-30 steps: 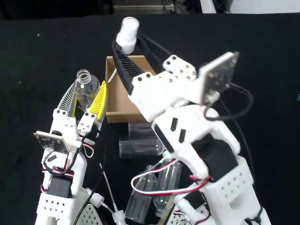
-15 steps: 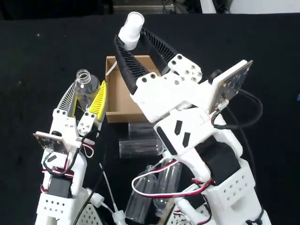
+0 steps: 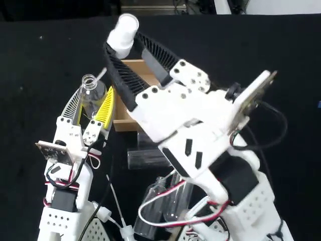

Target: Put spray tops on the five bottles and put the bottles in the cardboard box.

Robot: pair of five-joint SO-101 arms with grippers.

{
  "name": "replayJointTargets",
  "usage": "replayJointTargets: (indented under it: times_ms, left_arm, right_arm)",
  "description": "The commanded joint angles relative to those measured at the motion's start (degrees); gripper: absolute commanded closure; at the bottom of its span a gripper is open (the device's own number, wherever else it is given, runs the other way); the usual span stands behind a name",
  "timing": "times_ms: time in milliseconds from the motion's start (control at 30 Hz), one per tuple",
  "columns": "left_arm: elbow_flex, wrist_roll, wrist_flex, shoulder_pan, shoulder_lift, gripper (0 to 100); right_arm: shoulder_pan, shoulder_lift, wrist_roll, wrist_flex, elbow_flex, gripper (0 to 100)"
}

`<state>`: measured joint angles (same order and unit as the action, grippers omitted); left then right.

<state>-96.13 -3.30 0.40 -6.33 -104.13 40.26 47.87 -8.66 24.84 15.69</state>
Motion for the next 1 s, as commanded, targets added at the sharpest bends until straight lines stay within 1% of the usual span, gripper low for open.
replayJointTargets:
  times_ms: [0,167,267,433,567,800,967]
  left_arm:
    - [-1.3,-0.4,-1.1,0.0,-0.5,97]
    - [-1.3,-0.3,-1.2,0.2,-0.5,97]
    - [-1.3,-0.3,-1.2,0.1,-0.5,97]
    - [-1.3,-0.3,-1.5,0.0,-0.5,97]
    - [-1.3,-0.3,-1.5,0.0,-0.5,97]
    - [-1.3,-0.4,-1.6,0.0,-0.5,97]
    - [-1.3,-0.4,-1.7,0.0,-0.5,97]
  right_arm:
    - [0.9,-6.8,0.2,1.2,-7.7,98.4]
    - [1.2,-11.5,7.6,1.6,-13.2,98.4]
    - [1.2,-13.1,9.7,4.1,-13.6,98.4]
    - [1.2,-14.7,9.5,8.0,-13.1,98.4]
    - [1.2,-14.5,9.7,7.6,-13.9,98.4]
    - [1.3,-15.0,9.3,8.2,-21.3,98.5]
    - [2.7,-15.0,9.6,8.3,-18.0,98.4]
